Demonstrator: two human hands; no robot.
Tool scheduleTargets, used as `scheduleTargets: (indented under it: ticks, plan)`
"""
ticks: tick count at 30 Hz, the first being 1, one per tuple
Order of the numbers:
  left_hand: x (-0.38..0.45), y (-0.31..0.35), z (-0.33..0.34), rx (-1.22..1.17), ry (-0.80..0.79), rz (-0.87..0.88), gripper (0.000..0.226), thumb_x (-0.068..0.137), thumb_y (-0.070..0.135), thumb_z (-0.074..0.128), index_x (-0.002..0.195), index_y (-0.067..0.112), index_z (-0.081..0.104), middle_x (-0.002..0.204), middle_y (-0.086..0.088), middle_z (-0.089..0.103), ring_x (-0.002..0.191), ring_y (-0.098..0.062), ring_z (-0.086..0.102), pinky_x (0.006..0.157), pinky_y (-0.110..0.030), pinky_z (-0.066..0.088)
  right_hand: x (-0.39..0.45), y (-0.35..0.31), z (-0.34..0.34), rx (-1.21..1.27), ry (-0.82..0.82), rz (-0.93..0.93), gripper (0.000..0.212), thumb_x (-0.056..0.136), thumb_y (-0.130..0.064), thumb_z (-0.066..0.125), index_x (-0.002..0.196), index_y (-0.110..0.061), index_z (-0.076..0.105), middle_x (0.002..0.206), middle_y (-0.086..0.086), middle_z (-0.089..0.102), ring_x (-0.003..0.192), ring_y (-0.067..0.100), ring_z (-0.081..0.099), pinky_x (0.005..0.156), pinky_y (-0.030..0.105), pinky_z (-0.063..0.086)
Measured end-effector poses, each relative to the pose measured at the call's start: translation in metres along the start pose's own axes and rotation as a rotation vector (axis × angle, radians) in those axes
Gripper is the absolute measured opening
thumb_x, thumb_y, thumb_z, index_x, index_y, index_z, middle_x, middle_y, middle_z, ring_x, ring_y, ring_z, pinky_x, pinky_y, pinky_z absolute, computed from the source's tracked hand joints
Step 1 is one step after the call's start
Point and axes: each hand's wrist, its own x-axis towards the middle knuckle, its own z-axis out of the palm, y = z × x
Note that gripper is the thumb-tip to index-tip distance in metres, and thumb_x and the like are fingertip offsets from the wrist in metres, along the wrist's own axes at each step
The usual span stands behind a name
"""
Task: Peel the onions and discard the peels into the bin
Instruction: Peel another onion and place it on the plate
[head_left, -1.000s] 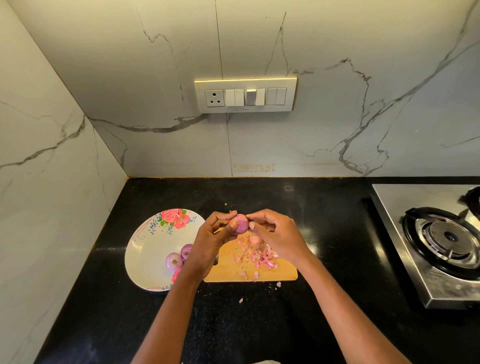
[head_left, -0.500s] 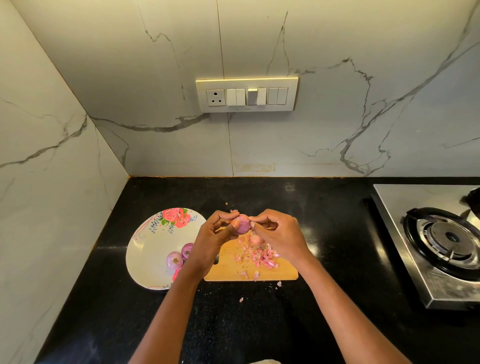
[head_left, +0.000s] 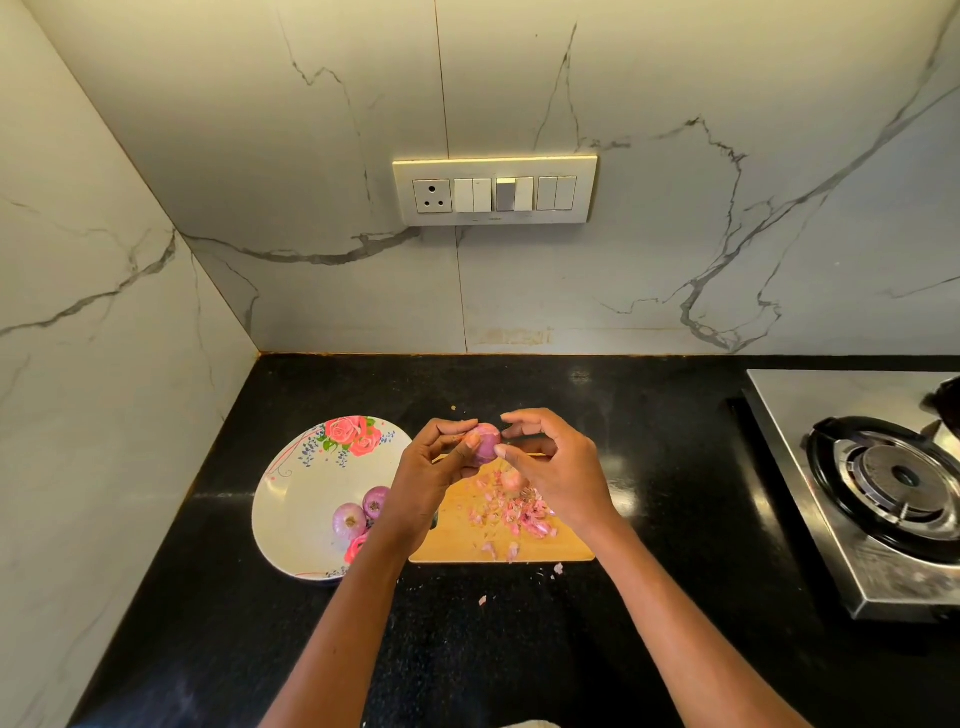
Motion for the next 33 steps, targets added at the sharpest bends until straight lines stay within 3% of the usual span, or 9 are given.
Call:
scheduleTargets:
  ticks: [7, 12, 16, 18, 22, 33]
  plan:
    - [0.000, -0.001, 0.001, -0.017, 0.019, -0.003, 0.043, 0.085, 0.039, 0.066, 0.122, 0.018, 0.064, 0.116, 0.000, 0.074, 0.106, -0.018, 0.072, 0.089, -0.032, 0.059, 0.001, -0.001, 0.002, -0.117, 0.012, -0.094, 0.047, 0.089, -0.015, 0.078, 0.131, -0.018, 0.060, 0.095, -0.010, 0.075, 0.091, 0.000, 0.072, 0.083, 0.017, 0.058]
    - [-0.001, -0.002, 0.002, -0.042, 0.017, -0.024, 0.044, 0.084, 0.039, 0.064, 0.122, 0.018, 0.063, 0.119, -0.002, 0.072, 0.107, -0.021, 0.071, 0.086, -0.030, 0.059, 0.005, 0.001, 0.002, -0.175, 0.032, -0.110, 0.044, 0.087, -0.010, 0.077, 0.125, -0.017, 0.056, 0.090, -0.015, 0.070, 0.088, 0.000, 0.070, 0.081, 0.013, 0.056]
    - [-0.003, -0.002, 0.000, -0.046, -0.004, -0.039, 0.041, 0.089, 0.036, 0.059, 0.126, 0.019, 0.061, 0.122, -0.001, 0.070, 0.107, -0.018, 0.071, 0.084, -0.027, 0.059, 0.013, 0.008, -0.006, -0.152, 0.119, -0.035, 0.026, 0.093, -0.012, 0.073, 0.116, -0.020, 0.064, 0.097, -0.012, 0.070, 0.093, -0.001, 0.068, 0.082, 0.020, 0.059]
    - [-0.002, -0.002, -0.001, -0.021, 0.008, -0.034, 0.034, 0.096, 0.033, 0.057, 0.127, 0.021, 0.060, 0.122, 0.000, 0.069, 0.105, -0.016, 0.071, 0.084, -0.027, 0.059, 0.015, 0.009, -0.008, -0.185, 0.078, -0.031, 0.015, 0.097, -0.019, 0.068, 0.112, -0.022, 0.070, 0.101, -0.016, 0.071, 0.096, -0.002, 0.068, 0.084, 0.024, 0.059]
    - [0.000, 0.000, 0.002, -0.034, 0.016, -0.035, 0.030, 0.097, 0.030, 0.059, 0.125, 0.019, 0.061, 0.117, -0.003, 0.072, 0.101, -0.020, 0.074, 0.083, -0.032, 0.062, 0.010, -0.001, -0.003, -0.107, -0.087, -0.025, 0.022, 0.094, -0.024, 0.072, 0.117, -0.024, 0.073, 0.110, -0.016, 0.072, 0.102, -0.003, 0.068, 0.087, 0.021, 0.058]
    - [0.000, 0.003, 0.005, -0.035, 0.012, -0.003, 0.041, 0.086, 0.034, 0.065, 0.123, 0.016, 0.064, 0.121, -0.006, 0.072, 0.104, -0.021, 0.074, 0.086, -0.035, 0.062, 0.008, 0.003, -0.001, -0.085, -0.012, -0.080, 0.014, 0.088, -0.015, 0.078, 0.101, -0.019, 0.080, 0.093, -0.013, 0.076, 0.089, 0.004, 0.072, 0.077, 0.018, 0.058]
